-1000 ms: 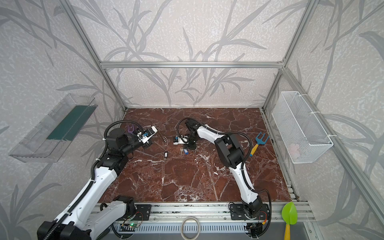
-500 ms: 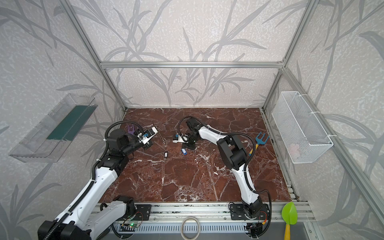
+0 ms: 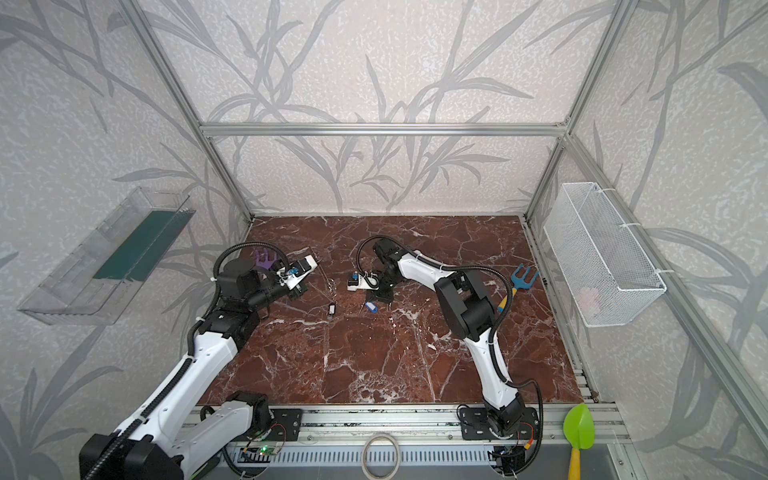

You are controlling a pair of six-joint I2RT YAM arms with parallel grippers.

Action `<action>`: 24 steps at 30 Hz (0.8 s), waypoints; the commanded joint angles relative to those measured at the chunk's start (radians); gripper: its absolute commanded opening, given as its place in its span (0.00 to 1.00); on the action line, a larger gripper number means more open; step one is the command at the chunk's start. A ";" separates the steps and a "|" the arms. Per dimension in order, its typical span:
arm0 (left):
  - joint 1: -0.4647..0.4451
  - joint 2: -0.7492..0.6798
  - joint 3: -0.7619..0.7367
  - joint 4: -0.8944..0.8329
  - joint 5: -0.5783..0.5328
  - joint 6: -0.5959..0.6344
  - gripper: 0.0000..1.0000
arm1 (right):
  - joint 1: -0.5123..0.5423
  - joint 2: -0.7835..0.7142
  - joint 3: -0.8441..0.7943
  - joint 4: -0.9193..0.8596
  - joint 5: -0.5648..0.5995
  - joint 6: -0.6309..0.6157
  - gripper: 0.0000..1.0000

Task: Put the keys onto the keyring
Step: 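Lift the blue-tag key with the right gripper toward the plate in the left gripper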

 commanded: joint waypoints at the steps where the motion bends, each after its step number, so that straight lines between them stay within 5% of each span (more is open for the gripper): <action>1: 0.005 -0.003 -0.009 0.056 0.035 -0.022 0.00 | -0.015 -0.052 0.011 -0.013 -0.062 0.047 0.00; 7: 0.005 0.010 -0.008 0.084 0.058 -0.046 0.00 | -0.060 -0.173 -0.074 0.057 -0.246 0.139 0.00; 24: -0.084 0.169 0.051 0.201 0.094 0.028 0.00 | -0.062 -0.560 -0.291 0.041 -0.242 0.267 0.00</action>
